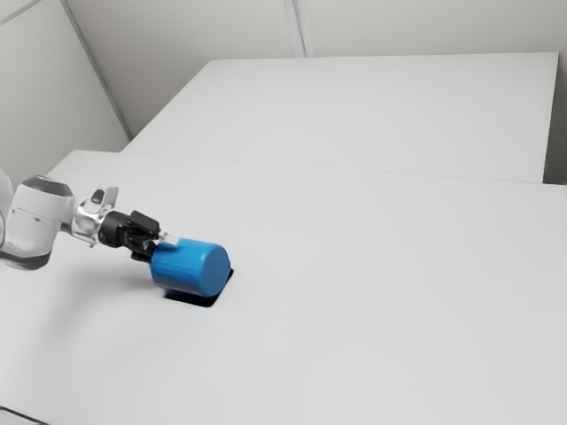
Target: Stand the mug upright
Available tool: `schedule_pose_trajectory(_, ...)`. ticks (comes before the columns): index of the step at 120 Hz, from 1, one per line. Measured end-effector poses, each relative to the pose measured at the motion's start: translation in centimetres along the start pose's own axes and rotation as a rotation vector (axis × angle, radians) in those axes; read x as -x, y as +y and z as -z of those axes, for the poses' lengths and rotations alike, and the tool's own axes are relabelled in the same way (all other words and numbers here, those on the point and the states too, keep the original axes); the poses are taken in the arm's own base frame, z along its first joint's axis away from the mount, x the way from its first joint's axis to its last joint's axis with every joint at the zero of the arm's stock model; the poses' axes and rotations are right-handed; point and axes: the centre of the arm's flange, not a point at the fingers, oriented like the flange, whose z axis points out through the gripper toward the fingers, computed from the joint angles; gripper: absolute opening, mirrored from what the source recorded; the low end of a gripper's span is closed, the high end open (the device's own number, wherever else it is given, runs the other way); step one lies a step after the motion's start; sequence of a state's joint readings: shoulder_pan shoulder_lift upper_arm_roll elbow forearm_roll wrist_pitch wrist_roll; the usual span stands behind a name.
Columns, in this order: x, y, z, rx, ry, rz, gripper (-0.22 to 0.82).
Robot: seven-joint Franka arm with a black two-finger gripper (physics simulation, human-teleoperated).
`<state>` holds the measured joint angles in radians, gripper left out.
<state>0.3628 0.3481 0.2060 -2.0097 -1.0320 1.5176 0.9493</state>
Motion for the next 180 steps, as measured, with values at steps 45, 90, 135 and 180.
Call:
schedule_pose_trajectory(45, -0.7, 7.1, 0.9, -0.028, 0.028, -0.255, -0.14)
schedule_pose_trajectory(90, -5.6, 20.4, -5.8, -0.808, -0.385, -0.569, -0.18)
schedule_pose_trajectory(135, -4.1, 18.1, -7.8, -1.153, -0.238, -0.476, -0.18)
schedule_pose_trajectory(180, -2.2, 14.6, -11.1, -1.117, -0.128, -0.273, 0.12)
